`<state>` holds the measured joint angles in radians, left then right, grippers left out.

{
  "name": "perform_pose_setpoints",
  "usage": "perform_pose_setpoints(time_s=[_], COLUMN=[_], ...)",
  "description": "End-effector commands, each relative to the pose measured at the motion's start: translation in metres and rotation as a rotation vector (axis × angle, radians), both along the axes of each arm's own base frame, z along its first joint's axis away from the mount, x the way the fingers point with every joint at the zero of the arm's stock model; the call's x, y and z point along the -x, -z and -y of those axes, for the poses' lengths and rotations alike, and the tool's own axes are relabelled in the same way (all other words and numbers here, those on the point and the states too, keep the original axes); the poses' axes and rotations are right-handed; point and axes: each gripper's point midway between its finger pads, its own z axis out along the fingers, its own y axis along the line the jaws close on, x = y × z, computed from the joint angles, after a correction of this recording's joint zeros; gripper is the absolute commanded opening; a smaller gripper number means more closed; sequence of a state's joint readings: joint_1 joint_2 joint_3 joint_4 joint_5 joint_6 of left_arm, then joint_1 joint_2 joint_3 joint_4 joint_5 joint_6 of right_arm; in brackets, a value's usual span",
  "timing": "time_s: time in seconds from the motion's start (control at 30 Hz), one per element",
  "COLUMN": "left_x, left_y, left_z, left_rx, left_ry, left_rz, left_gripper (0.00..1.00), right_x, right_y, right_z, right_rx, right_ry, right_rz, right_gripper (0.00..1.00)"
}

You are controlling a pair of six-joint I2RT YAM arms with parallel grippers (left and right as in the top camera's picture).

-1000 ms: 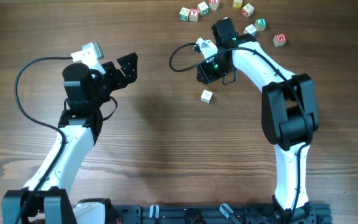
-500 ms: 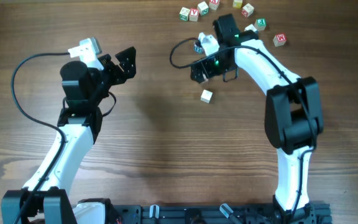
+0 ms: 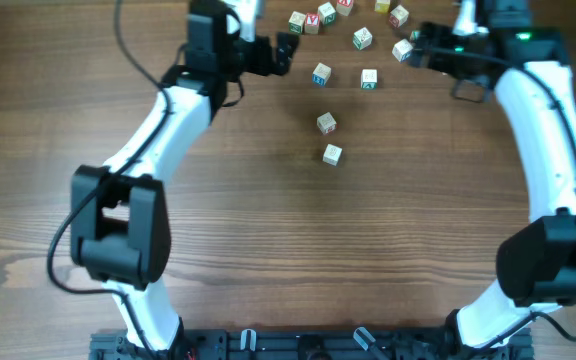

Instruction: Form a circle

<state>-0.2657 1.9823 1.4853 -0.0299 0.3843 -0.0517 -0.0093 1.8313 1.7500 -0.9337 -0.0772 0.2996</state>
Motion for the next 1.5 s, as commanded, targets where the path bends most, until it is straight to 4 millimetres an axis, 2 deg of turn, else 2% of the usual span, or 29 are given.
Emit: perform_pose_setpoints(time_s=[0.0, 0.13, 0.27, 0.3, 0.57, 0.63, 0.73, 0.77, 0.83, 0.93, 1.13, 1.2, 1.3, 1.47], left_x=[0.004, 0.005, -0.002, -0.009, -0.016, -0.016, -0.028, -0.030, -0.032, -0.032, -0.031, -0.028, -0.017, 0.007], left_y=[0.027, 0.067, 0.098, 0.115, 0.162, 0.166, 0.159, 0.157, 0.155, 0.154, 0.154, 0.148, 0.124, 0.052], left_z=[0.039, 0.072, 0.092, 0.090, 0.086, 0.086, 0.080, 0.080, 0.079, 0.079, 0.079, 0.078, 0.072, 0.058], left_rx=[-0.109, -0.122, -0.135, -0.159, -0.196, -0.198, -0.188, -0.175, -0.165, -0.162, -0.151, -0.152, -0.169, -0.179], left_ry=[0.137, 0.191, 0.220, 0.194, 0.187, 0.187, 0.125, 0.111, 0.102, 0.101, 0.091, 0.089, 0.090, 0.083], left_rz=[0.070, 0.029, -0.002, -0.013, -0.033, -0.037, -0.006, -0.004, -0.003, -0.002, -0.018, -0.037, -0.080, -0.102], left_gripper=[1.00, 0.99, 0.91, 0.91, 0.82, 0.76, 0.63, 0.61, 0.58, 0.45, 0.41, 0.36, 0.31, 0.28], right_x=[0.006, 0.010, 0.014, 0.016, 0.022, 0.023, 0.023, 0.023, 0.023, 0.024, 0.024, 0.024, 0.024, 0.026], right_y=[0.007, 0.012, 0.014, 0.015, 0.019, 0.019, 0.019, 0.019, 0.019, 0.020, 0.020, 0.020, 0.020, 0.030], right_z=[0.018, 0.019, 0.018, 0.018, 0.017, 0.017, 0.017, 0.017, 0.017, 0.017, 0.017, 0.016, 0.013, 0.011], right_rx=[-0.070, -0.068, -0.068, -0.069, -0.074, -0.073, -0.074, -0.074, -0.074, -0.074, -0.075, -0.074, -0.074, -0.072], right_ry=[0.068, 0.072, 0.070, 0.070, 0.072, 0.071, 0.071, 0.071, 0.071, 0.071, 0.072, 0.070, 0.063, 0.057], right_rz=[-0.044, -0.066, -0.083, -0.094, -0.118, -0.126, -0.126, -0.126, -0.126, -0.129, -0.129, -0.130, -0.128, -0.142], right_gripper=[1.00, 0.99, 0.99, 0.99, 0.99, 0.99, 1.00, 0.99, 0.99, 0.99, 1.00, 0.99, 0.99, 1.00])
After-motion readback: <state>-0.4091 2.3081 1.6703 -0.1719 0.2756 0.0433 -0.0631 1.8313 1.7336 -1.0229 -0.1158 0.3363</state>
